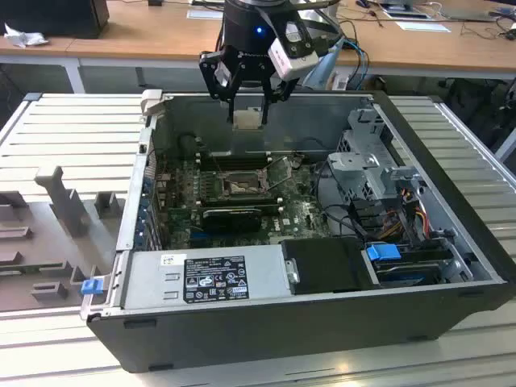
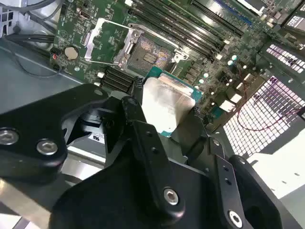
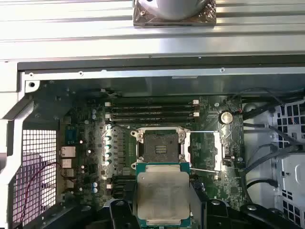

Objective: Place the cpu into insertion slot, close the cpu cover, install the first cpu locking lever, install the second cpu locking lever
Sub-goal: 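Place the cpu into insertion slot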

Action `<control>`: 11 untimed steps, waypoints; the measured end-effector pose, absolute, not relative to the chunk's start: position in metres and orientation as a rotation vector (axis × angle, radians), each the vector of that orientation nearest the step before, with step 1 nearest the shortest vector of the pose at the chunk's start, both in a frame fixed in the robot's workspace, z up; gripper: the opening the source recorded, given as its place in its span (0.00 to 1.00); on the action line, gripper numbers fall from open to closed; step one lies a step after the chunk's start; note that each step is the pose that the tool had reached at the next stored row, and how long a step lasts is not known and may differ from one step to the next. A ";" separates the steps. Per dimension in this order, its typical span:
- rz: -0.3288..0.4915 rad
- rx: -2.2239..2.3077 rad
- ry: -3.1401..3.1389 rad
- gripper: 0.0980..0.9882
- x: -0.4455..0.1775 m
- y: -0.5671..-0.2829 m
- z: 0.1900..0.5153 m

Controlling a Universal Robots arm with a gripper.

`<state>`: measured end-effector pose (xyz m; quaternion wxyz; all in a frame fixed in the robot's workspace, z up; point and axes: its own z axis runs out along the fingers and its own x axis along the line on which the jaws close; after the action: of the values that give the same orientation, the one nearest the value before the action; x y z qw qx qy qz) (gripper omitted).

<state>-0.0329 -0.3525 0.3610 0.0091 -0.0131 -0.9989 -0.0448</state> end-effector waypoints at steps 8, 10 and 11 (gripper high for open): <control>-0.141 -0.207 -3.118 0.49 -0.033 -0.352 0.360; -0.142 -0.207 -3.118 0.49 -0.033 -0.352 0.360; -0.141 -0.209 -3.118 0.49 -0.033 -0.352 0.360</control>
<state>-0.0329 -0.3525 0.3599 0.0067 -0.0667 -0.9967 -0.0452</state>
